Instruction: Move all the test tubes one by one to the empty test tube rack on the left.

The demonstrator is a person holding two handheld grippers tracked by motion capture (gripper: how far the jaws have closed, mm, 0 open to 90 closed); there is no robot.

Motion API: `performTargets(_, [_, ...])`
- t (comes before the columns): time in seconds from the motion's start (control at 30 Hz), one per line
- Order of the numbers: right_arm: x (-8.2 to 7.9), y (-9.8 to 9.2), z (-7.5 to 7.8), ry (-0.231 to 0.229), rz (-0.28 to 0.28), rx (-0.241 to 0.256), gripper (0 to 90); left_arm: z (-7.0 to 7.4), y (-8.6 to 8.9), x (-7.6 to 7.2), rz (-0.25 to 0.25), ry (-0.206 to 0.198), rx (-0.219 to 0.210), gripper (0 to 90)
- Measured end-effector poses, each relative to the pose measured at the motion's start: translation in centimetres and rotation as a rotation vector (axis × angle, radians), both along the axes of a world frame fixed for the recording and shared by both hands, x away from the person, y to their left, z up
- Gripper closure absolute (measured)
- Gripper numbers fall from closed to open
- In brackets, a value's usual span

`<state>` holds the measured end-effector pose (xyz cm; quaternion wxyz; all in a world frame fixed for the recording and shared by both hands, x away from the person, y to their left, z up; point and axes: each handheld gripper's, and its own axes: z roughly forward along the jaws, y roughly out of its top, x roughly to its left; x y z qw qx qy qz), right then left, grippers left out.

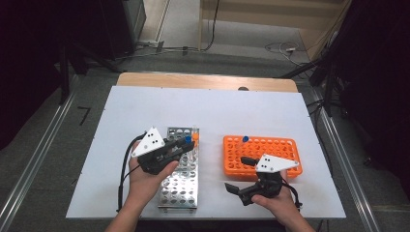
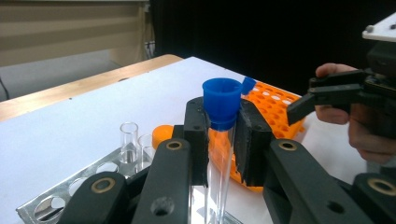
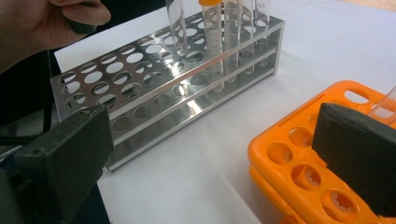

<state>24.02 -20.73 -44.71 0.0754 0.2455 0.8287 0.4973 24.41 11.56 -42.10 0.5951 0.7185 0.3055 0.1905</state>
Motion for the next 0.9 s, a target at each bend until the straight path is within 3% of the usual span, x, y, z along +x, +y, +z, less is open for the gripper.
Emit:
performTargets(0.17, [0.0,0.0,-0.1,-0.006,-0.005,-0.003,0.0,-0.4,-0.6,0.1,0.032,-0.016,0.009,77.5])
performTargets(0.4, [0.3,-0.4,-0.2,-0.011,-0.027,0.003,0.0,-1.0,-0.7,0.5,0.034,0.022,0.022,77.5])
performTargets(0.73, [0.6,-0.9,-0.2,-0.023,-0.046,0.004,0.0,-1.8,-1.2,0.5,-0.005,0.062,0.123,77.3])
performTargets(0.9, [0.7,-1.0,-0.3,-0.029,-0.055,-0.002,0.0,-2.1,-1.2,0.6,-0.006,0.095,0.141,77.1])
